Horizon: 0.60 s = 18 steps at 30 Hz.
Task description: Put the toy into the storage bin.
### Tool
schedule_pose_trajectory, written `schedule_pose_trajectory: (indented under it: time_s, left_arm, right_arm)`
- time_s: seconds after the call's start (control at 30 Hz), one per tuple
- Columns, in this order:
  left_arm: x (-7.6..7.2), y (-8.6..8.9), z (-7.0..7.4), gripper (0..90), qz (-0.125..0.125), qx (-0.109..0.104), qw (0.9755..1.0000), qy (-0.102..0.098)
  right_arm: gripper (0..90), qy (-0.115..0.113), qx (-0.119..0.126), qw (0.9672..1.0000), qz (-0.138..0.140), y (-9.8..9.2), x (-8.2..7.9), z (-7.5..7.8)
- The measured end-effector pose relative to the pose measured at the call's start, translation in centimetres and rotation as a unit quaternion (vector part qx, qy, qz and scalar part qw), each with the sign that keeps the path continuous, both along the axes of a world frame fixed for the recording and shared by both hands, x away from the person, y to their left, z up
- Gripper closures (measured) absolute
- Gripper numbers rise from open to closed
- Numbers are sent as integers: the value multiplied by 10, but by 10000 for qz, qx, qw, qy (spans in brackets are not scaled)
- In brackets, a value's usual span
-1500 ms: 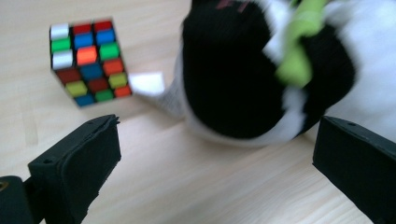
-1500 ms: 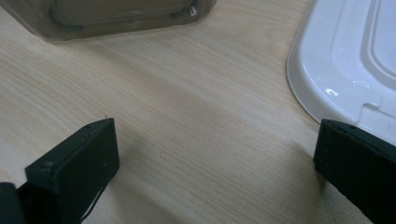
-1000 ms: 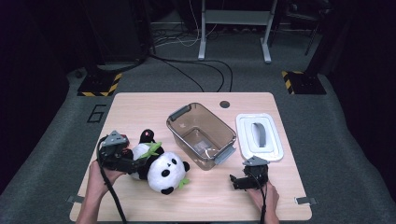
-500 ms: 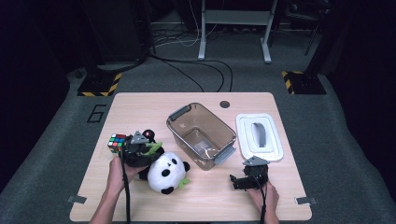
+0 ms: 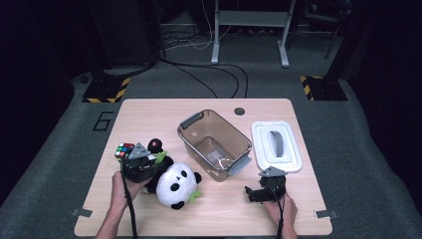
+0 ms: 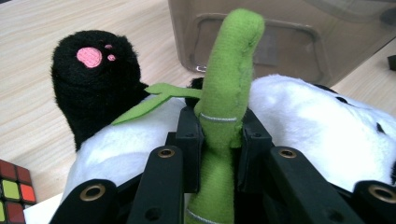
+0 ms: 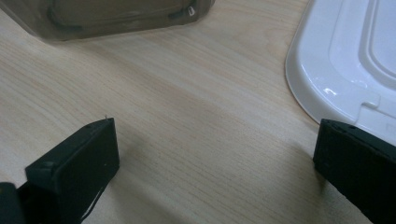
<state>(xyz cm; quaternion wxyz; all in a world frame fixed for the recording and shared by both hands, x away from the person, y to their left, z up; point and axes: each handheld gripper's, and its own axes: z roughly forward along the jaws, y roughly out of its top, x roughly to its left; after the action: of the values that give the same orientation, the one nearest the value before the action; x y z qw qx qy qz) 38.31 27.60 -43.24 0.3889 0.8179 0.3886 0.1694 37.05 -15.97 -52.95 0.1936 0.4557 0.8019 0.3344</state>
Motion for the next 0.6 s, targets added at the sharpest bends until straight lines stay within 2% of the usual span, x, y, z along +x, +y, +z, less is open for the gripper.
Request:
schedule_pose_trajectory:
  time_s: [0.37,0.6]
  left_arm:
    - [-8,10,19,749,-107,-172,9997,-120]
    - [-11,12,36,749,-194,-127,9994,-241]
  right_arm:
    - [0,-12,0,10000,-7,0,1,0]
    - [0,-12,0,10000,-6,0,1,0]
